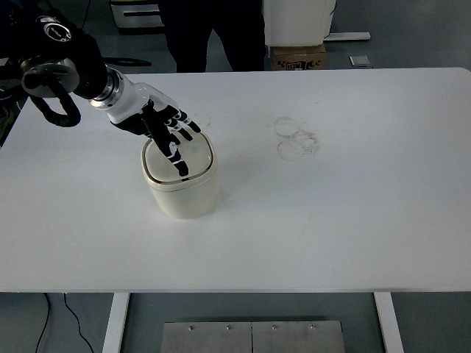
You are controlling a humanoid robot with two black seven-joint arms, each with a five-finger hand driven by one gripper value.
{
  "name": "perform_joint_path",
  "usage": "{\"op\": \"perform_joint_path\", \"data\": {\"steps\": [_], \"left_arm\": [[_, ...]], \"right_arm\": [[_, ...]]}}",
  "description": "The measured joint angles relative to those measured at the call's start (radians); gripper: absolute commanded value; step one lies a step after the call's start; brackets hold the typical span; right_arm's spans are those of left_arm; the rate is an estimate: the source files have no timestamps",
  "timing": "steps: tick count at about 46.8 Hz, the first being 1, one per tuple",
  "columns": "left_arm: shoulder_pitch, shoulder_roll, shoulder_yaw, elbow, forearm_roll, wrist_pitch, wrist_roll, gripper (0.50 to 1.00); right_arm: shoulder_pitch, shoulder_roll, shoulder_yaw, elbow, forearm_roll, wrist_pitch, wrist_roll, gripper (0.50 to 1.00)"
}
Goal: Close trash bin
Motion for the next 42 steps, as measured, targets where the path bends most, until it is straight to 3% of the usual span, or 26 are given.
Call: {"op": "perform_joint_path", "data": {"steps": [42], "left_arm": [[-0.063,-0.006,-0.004,-0.063,-0.047,-0.003,0.022,1.000]], "right_arm": [[0.000,0.000,0.000,0.000,0.000,0.000,0.000,0.991]]}}
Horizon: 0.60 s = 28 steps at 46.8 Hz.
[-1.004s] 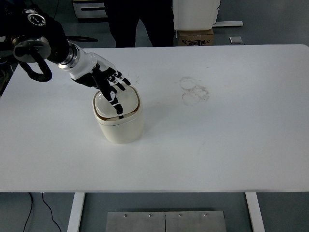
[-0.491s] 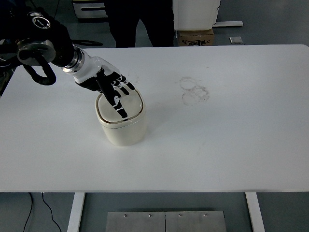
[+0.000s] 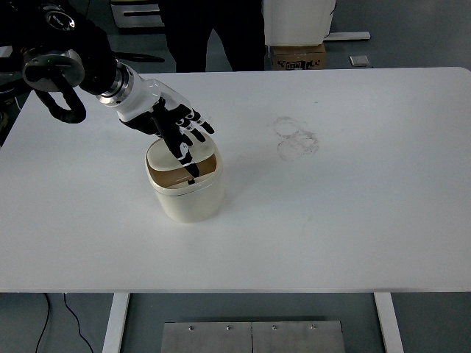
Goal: Close trash bin
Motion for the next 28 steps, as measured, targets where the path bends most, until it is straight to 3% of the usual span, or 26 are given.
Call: {"op": "perform_joint_path", "data": {"steps": [28], "left_arm": [[0.023,-0.001,0.002,-0.006,-0.001,0.003,0.001,1.000]], "right_arm": [[0.000,0.000,0.000,0.000,0.000,0.000,0.000,0.991]]}}
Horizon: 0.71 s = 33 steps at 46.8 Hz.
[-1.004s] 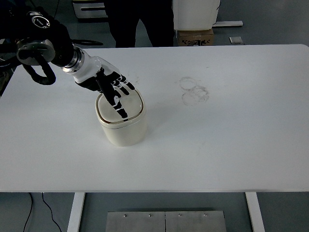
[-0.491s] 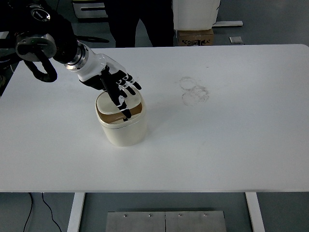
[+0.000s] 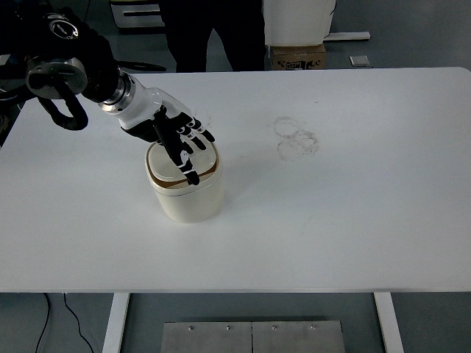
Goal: Close trash bin
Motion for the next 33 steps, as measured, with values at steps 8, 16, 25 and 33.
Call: {"op": "perform_joint_path", "data": {"steps": [8,16,25,33], "left_arm": [[0.007,-0.001,0.000,0.000,0.000,0.001,0.000,1.000],[0.013,-0.001,0.000,0.000,0.001,0.002,0.000,1.000],[0.017,-0.002,0.000,0.000,0.001,0.004,0.000,1.000],[0.018,-0.002,0.000,0.000,0.001,0.005,0.000,1.000]], "right_arm": [[0.000,0.000,0.000,0.000,0.000,0.000,0.000,0.991],[0.000,0.000,0.000,0.000,0.000,0.000,0.000,0.991],[0.000,0.000,0.000,0.000,0.000,0.000,0.000,0.991],[0.000,0.000,0.000,0.000,0.000,0.000,0.000,0.989]]}}
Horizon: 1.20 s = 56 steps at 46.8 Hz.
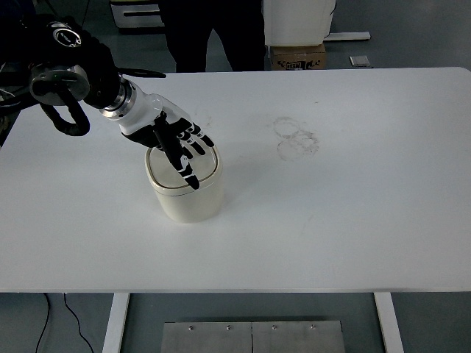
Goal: Close trash bin
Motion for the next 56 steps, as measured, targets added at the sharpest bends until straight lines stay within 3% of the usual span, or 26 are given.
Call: {"op": "perform_joint_path", "data": {"steps": [32,46,56], "left_arm": [[-0.010,0.018,-0.002,0.019,0.000,0.001,-0.002,1.000],[0.005,0.065,-0.043,0.172,-0.003,0.003,-0.022,1.000],[0.125,0.112,-0.146,0.329,-0.005,0.005,-0.088,1.000]], "right_arm": [[0.000,0.000,0.000,0.000,0.000,0.000,0.000,0.991],[0.000,0.000,0.000,0.000,0.000,0.000,0.000,0.989],[0.000,0.000,0.000,0.000,0.000,0.000,0.000,0.989]]}}
